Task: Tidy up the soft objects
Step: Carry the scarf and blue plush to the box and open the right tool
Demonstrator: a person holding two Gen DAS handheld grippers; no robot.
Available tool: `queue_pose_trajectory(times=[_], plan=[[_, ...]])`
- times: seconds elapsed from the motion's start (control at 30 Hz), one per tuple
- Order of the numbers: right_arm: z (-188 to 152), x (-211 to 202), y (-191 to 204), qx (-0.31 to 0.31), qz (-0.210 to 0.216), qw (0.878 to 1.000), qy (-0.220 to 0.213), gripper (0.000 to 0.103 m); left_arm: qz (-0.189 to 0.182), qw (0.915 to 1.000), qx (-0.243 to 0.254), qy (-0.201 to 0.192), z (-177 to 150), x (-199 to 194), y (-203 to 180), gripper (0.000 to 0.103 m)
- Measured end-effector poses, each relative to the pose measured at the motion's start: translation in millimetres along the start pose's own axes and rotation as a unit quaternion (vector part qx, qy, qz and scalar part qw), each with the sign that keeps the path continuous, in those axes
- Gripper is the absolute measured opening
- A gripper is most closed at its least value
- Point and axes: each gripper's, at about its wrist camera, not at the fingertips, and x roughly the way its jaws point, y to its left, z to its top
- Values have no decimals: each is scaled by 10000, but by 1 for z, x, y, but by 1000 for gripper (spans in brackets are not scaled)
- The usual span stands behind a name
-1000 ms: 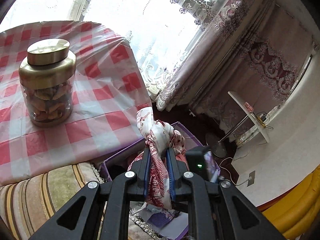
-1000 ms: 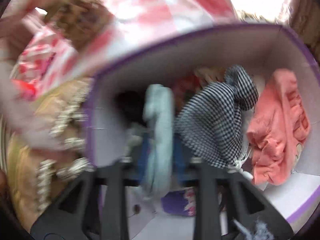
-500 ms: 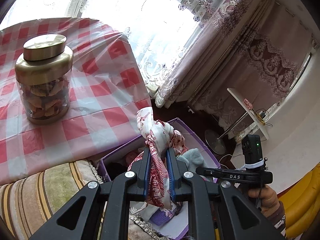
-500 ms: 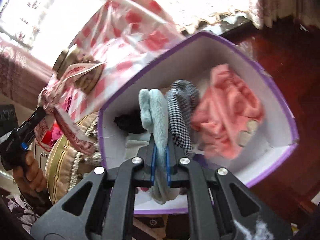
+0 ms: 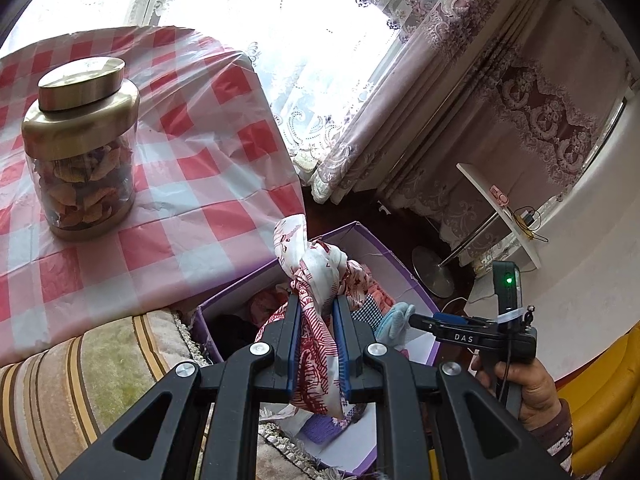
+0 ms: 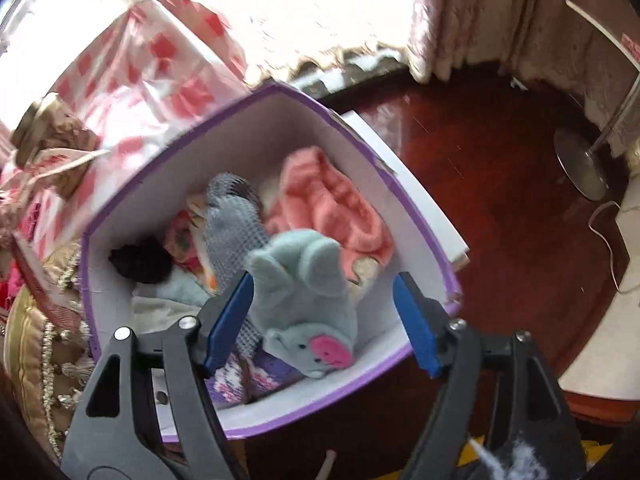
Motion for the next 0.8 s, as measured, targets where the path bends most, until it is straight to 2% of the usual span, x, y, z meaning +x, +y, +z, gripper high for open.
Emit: queue_pose_trajectory(times=[0.07, 0.13, 0.17, 0.23, 0.33, 0.43, 0.47, 0.53, 0.63, 0.7, 0.8], plan=[[-1, 11, 19, -301, 206, 9993, 52, 75, 53, 10000, 13, 6, 0, 1, 0, 16], [6, 40, 37, -443, 117, 9984, 318, 74, 89, 10000, 42, -13, 0, 0, -1, 16], [7, 52, 37, -401, 7, 9979, 500, 68, 92, 9999, 49, -18, 0, 0, -1, 16], [11, 80, 35, -340, -363, 9945, 919, 61, 103, 9999, 73, -26, 0, -1, -2, 16], [19, 97, 35, -688, -1240, 9839, 1091, 61, 131, 9998, 108, -47, 0, -2, -3, 16], [22, 108, 42, -1242, -1977, 9642, 1261, 61, 160, 9998, 129, -46, 1, -2, -3, 16], [22, 110, 45, -1378, -2069, 9597, 1308, 61, 166, 9998, 120, -36, 1, -1, -2, 16], [19, 111, 53, -1547, -1941, 9591, 1358, 61, 156, 9998, 115, 8, 0, 2, -2, 16], [7, 114, 80, -2035, -1089, 9602, 1571, 62, 136, 9998, 132, 57, 0, 5, -3, 16], [4, 113, 86, -2155, -1160, 9581, 1490, 62, 125, 9998, 138, 65, 0, 6, -4, 16], [8, 97, 76, -1692, -1061, 9709, 1325, 63, 146, 9996, 229, 32, 1, 7, -8, 16]])
